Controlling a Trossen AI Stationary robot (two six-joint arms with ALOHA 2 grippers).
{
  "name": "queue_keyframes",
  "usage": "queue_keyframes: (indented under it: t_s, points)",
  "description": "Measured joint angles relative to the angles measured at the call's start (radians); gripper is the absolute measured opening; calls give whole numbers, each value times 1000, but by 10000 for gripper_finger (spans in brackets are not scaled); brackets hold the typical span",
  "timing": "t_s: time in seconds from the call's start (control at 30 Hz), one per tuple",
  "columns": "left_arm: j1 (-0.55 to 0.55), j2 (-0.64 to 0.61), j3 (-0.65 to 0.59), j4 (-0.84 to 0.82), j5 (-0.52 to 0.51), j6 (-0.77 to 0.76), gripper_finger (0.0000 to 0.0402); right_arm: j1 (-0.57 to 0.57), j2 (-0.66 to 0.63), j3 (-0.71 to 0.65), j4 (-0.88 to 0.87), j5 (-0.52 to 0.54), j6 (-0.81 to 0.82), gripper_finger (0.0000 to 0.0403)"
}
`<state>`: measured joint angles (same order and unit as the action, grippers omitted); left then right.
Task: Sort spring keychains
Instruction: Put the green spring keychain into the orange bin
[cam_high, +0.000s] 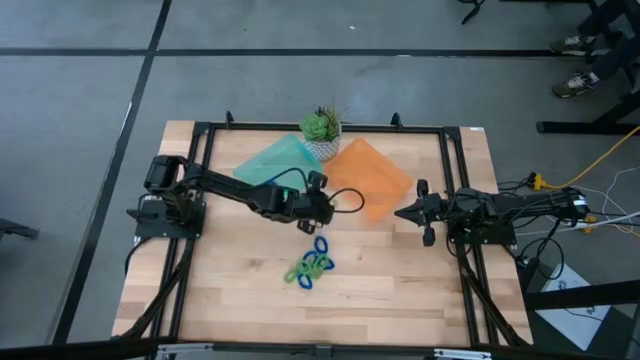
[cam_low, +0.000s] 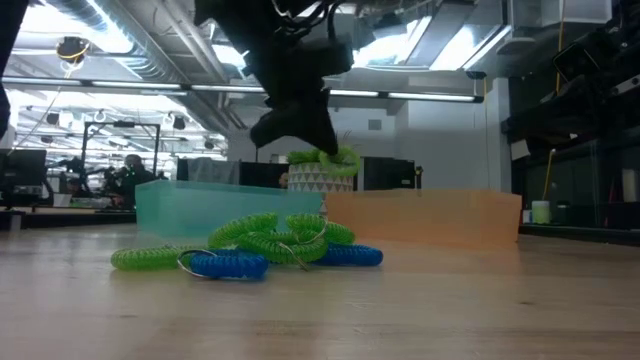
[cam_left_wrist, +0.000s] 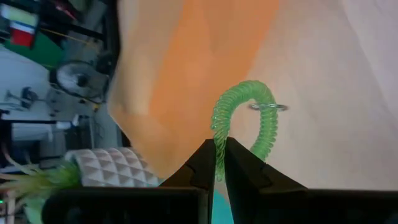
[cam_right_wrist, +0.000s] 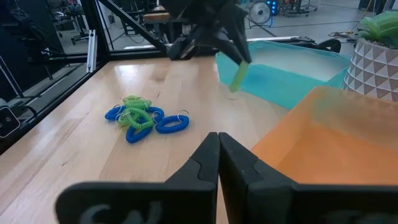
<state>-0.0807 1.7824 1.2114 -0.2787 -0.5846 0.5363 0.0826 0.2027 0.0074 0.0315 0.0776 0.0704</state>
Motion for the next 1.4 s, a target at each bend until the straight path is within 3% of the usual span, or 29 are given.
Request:
queue_keyframes:
  t_s: [0.3,0.53,1.0,1.4]
  points:
    - [50,0,0,215,9,130,22,0,0,0,0,0,0,7]
    - [113,-1,0,333,113,159,22,0,0,0,0,0,0,7]
    - [263,-1,0,443,276,159,22,0,0,0,0,0,0,7]
    - [318,-1,0,523,364,159,22,0,0,0,0,0,0,7]
